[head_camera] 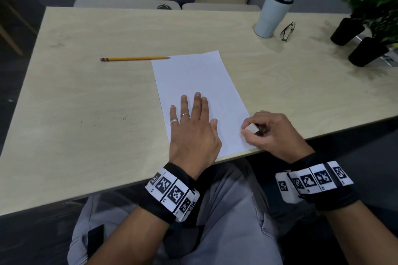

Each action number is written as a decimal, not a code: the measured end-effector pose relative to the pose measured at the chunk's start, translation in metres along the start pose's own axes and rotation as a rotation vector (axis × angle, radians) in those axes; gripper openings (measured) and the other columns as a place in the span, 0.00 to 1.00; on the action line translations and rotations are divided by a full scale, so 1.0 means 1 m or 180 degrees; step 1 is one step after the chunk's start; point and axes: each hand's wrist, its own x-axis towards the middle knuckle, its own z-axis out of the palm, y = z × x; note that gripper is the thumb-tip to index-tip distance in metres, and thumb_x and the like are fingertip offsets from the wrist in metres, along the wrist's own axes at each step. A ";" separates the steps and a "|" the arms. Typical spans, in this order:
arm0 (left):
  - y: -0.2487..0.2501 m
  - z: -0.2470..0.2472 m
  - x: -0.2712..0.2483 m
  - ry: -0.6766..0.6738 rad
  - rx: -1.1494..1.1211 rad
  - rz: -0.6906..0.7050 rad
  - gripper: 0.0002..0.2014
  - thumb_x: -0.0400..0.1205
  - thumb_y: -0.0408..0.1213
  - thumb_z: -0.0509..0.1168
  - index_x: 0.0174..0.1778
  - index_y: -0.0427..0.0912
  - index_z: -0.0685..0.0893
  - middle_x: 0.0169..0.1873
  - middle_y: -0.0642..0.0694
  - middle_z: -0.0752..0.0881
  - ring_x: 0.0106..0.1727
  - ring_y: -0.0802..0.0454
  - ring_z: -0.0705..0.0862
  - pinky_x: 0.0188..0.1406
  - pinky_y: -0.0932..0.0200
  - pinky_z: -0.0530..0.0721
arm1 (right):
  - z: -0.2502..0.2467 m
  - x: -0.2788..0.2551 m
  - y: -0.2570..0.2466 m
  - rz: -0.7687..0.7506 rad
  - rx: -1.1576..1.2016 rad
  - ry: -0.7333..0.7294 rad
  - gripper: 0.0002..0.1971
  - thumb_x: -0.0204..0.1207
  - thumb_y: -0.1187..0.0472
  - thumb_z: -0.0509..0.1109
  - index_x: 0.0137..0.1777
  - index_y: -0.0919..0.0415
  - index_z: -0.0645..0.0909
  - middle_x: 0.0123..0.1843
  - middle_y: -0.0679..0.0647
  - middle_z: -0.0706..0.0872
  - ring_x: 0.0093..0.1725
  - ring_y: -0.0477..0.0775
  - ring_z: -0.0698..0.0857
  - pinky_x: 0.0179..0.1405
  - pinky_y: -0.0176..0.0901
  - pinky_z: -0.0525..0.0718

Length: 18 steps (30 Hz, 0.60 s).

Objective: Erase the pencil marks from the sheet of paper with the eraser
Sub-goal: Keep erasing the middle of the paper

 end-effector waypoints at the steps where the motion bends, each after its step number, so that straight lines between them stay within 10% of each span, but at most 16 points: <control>1: 0.000 -0.001 0.000 0.0015 0.0014 -0.0004 0.32 0.94 0.51 0.37 0.94 0.41 0.45 0.94 0.45 0.45 0.94 0.37 0.41 0.91 0.31 0.43 | -0.002 0.000 0.002 0.0020 -0.0028 0.0022 0.07 0.76 0.66 0.83 0.45 0.51 0.94 0.35 0.46 0.84 0.33 0.46 0.75 0.40 0.44 0.75; 18: 0.002 -0.002 0.000 -0.0062 0.0108 -0.0004 0.33 0.94 0.51 0.36 0.94 0.40 0.43 0.94 0.44 0.43 0.94 0.37 0.39 0.91 0.31 0.42 | 0.024 -0.010 -0.017 -0.0326 0.0269 -0.0458 0.08 0.76 0.67 0.85 0.46 0.53 0.94 0.36 0.50 0.85 0.37 0.54 0.79 0.40 0.49 0.77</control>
